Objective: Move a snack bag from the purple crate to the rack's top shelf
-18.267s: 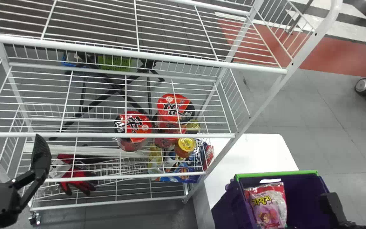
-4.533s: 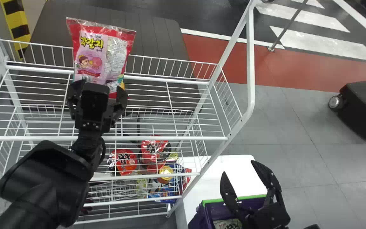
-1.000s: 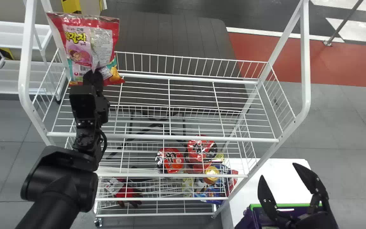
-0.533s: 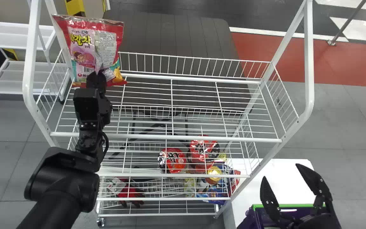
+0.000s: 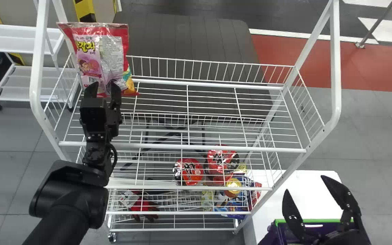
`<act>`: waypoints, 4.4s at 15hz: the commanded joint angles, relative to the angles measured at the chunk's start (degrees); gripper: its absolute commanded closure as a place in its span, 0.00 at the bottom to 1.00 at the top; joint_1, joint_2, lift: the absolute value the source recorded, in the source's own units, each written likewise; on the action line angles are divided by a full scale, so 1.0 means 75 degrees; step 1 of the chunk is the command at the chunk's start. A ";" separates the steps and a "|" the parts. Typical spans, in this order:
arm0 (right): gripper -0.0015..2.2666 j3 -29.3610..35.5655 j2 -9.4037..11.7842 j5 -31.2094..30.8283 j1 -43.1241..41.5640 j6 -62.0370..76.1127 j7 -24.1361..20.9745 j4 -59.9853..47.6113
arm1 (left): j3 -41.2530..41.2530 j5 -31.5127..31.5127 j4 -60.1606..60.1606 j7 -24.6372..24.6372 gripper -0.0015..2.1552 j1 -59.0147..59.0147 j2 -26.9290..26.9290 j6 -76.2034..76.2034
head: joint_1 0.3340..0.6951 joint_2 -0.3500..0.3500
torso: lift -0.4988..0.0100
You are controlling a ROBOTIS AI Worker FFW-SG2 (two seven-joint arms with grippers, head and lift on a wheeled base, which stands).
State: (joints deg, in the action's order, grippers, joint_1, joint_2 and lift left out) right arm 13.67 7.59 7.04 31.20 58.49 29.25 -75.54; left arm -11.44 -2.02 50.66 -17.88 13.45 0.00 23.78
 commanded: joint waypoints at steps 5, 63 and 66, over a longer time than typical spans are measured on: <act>0.08 0.0017 0.0007 0.0010 0.0000 0.0011 -0.0009 0.0017 | 0.0025 0.0000 0.0534 0.0169 0.02 -0.0387 0.0020 0.0045 | 1.00 0.32 | 0.98; 0.09 -0.1588 0.0241 0.0643 0.1782 -0.6997 -0.1791 -0.6721 | 0.0061 -0.1219 1.0706 0.0040 0.03 -0.8368 -0.0234 -0.2979 | 1.00 0.53 | 0.98; 0.09 -0.1577 0.0241 0.0620 0.1793 -0.6973 -0.1802 -0.6745 | 0.0061 -0.1230 1.0741 0.0040 0.03 -0.8368 -0.0234 -0.3002 | 1.00 0.52 | 0.98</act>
State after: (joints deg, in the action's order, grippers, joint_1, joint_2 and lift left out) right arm 1.81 9.40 11.72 44.61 6.08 15.79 -126.08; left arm -10.99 -11.18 131.11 -17.57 -49.30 -1.76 1.41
